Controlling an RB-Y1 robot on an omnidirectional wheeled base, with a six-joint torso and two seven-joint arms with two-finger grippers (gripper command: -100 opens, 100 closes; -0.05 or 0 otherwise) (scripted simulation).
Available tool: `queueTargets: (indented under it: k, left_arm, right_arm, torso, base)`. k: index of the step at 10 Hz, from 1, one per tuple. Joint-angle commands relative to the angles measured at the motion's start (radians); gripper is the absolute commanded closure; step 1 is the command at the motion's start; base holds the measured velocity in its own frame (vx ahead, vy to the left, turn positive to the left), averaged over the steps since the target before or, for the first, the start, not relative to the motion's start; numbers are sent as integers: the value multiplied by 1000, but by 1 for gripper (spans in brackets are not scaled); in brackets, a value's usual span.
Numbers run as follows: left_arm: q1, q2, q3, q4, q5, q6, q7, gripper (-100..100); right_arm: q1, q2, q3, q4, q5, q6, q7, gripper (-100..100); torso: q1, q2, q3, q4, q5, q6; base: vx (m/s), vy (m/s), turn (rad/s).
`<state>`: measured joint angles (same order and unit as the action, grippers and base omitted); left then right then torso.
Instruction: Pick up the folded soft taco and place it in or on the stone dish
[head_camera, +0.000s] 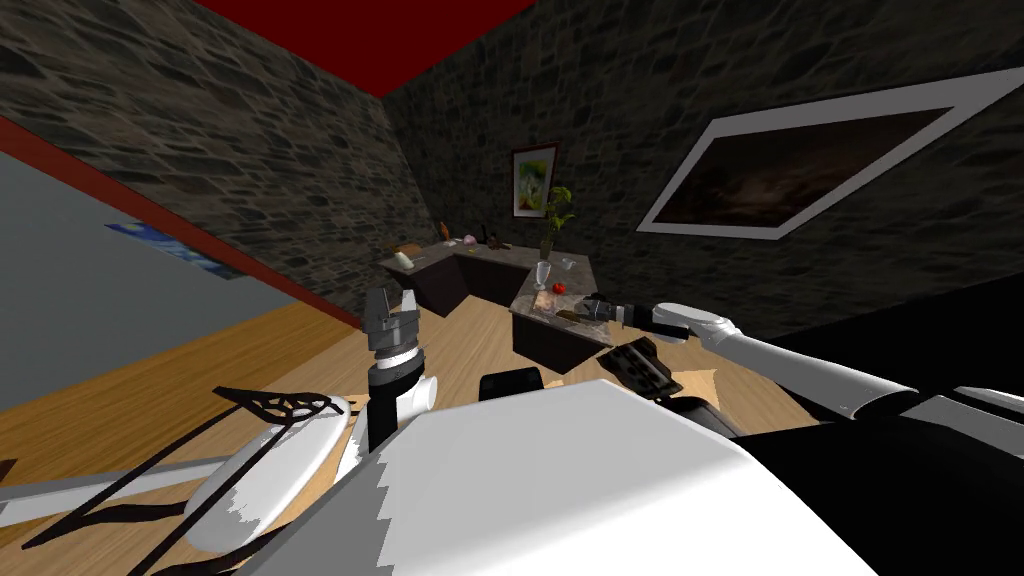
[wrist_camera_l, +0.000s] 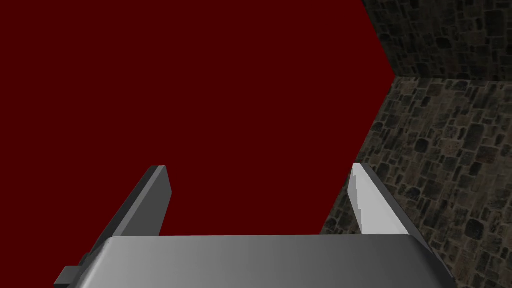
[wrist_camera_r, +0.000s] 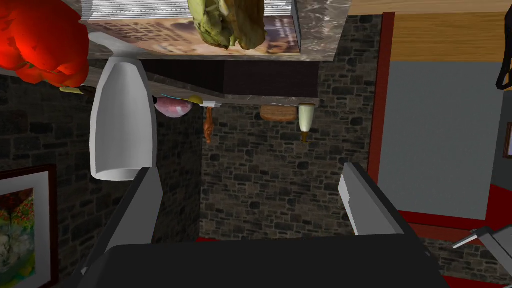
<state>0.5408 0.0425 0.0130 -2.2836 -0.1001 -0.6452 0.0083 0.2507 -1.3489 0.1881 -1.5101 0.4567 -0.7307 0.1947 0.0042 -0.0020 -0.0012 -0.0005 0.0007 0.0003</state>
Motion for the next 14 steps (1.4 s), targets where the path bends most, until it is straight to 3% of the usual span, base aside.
queueTargets:
  k: [1, 2, 9, 11, 12, 13, 14]
  left_arm:
    - [0, 0, 0, 0, 0, 0, 0, 0]
    - [0, 0, 0, 0, 0, 0, 0, 0]
    - [0, 0, 0, 0, 0, 0, 0, 0]
    - [0, 0, 0, 0, 0, 0, 0, 0]
    - [0, 0, 0, 0, 0, 0, 0, 0]
    - [0, 0, 0, 0, 0, 0, 0, 0]
    - [0, 0, 0, 0, 0, 0, 0, 0]
  right_arm:
    - [19, -49, 36, 37, 36, 1, -11, -100]
    - [19, -49, 36, 37, 36, 1, -11, -100]
    - [75, -238, 167, 128, 159, 17, -75, -100]
    - [87, -276, 195, 144, 183, 19, -88, -100]
    - [89, -264, 184, 131, 173, 24, -83, -100]
    - [90, -266, 186, 131, 175, 27, -84, 0]
    - [92, -238, 194, 142, 182, 39, -73, -100]
  torso:
    - [0, 0, 0, 0, 0, 0]
    - [1, 0, 0, 0, 0, 0]
    - [0, 0, 0, 0, 0, 1]
    - [0, 1, 1, 0, 0, 1]
    - [0, 2, 1, 1, 0, 1]
    - [-2, 3, 2, 1, 0, 2]
    - [-3, 3, 2, 1, -1, 2]
  base:
    - [25, 64, 252]
    - [14, 42, 79]
    - [22, 52, 219]
    - [11, 39, 148]
    - [2, 17, 26]
    - [0, 0, 0]
    - [26, 9, 112]
